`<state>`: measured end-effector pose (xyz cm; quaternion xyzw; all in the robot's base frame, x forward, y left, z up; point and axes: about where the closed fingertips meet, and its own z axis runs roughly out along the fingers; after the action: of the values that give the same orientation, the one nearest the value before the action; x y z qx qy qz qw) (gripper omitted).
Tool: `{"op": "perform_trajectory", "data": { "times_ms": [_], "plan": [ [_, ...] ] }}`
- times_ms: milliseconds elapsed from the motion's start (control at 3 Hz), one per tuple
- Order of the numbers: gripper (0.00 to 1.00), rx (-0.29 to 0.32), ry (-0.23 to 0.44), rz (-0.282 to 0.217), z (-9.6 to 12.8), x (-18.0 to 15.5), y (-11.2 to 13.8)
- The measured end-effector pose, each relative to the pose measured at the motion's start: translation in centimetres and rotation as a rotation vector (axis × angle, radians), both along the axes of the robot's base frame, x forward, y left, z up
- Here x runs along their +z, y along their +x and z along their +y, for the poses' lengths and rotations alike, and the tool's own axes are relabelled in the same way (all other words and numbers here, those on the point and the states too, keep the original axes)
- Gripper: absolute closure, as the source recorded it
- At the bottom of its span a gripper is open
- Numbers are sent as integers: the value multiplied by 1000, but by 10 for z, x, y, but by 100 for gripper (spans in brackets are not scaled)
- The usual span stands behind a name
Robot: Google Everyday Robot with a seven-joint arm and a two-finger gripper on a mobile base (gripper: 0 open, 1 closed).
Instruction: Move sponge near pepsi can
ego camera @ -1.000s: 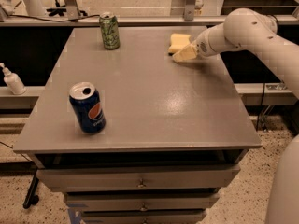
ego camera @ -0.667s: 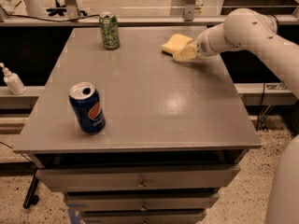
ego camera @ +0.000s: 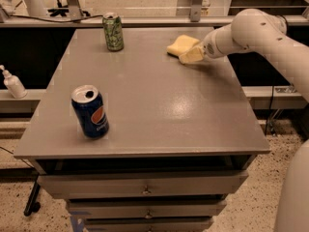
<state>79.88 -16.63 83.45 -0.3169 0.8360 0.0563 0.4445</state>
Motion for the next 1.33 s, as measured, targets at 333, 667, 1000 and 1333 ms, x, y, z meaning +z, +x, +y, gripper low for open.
{"op": "perform_trajectory", "data": {
  "times_ms": [333, 667, 1000, 1333],
  "plan": [
    [82, 0, 0, 0, 0, 1, 0],
    [59, 0, 0, 0, 0, 1, 0],
    [35, 0, 0, 0, 0, 1, 0],
    [12, 0, 0, 0, 0, 2, 0]
  ]
}}
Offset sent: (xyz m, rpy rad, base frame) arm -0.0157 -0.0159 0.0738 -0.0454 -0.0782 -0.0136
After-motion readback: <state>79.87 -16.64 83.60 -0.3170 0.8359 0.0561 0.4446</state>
